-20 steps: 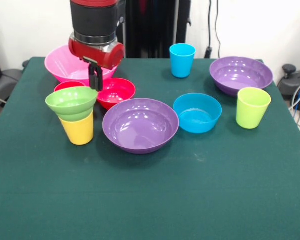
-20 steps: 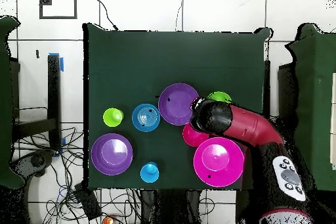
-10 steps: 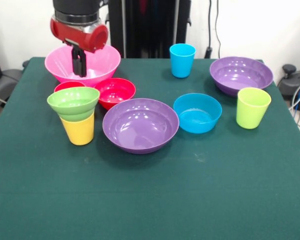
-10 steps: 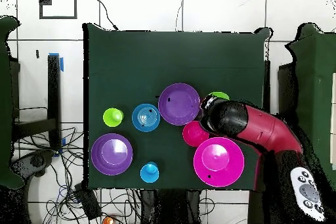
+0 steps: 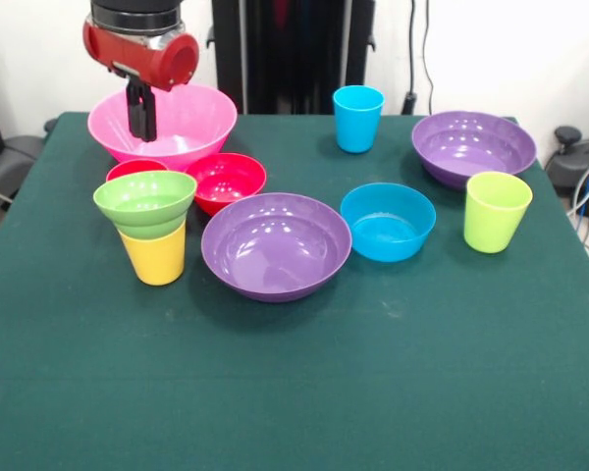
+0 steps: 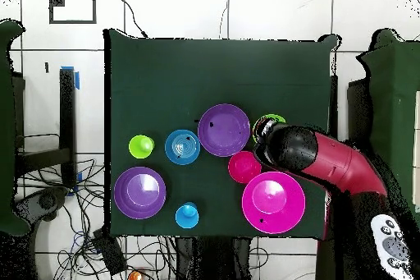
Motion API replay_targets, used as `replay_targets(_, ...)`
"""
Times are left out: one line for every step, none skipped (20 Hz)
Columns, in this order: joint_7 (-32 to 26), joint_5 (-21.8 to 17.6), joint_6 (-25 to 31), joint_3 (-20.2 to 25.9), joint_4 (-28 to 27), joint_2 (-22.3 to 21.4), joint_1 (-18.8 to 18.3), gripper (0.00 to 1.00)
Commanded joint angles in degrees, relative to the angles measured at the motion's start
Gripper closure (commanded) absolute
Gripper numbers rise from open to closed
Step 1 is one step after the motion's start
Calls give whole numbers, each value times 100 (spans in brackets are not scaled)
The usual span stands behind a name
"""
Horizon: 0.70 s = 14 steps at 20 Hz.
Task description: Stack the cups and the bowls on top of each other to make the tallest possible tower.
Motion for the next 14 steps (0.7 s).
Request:
replay_targets(-381,-368,167,550,-21,452,-13,100)
replay_targets(-334,-402,28,546,-53,578,6,100)
replay_targets(-343,-409,-11,562,-80,643,-10,100)
replay_targets(-323,-425,-59,559,-151,748,10,100)
replay_targets(-324,-436,-73,552,-179,786,11,100)
replay_targets(-327,-453,-61,533,-254,845,29,100)
replay_targets(-334,-457,-54,529,-268,860,26,100)
replay_targets(-328,-475,-93,518,-226,856,31,100)
replay_targets(-333,-478,-102,516,-223,864,27,100)
replay_targets(-338,-484,-120,514,-237,891,19,100)
replay_targets(-340,-495,-117,500,-251,904,24,100)
replay_targets(-338,-517,-84,461,-287,915,56,100)
replay_targets(-332,-525,-91,447,-293,920,64,100)
replay_targets(-318,-554,-84,405,-296,922,96,100)
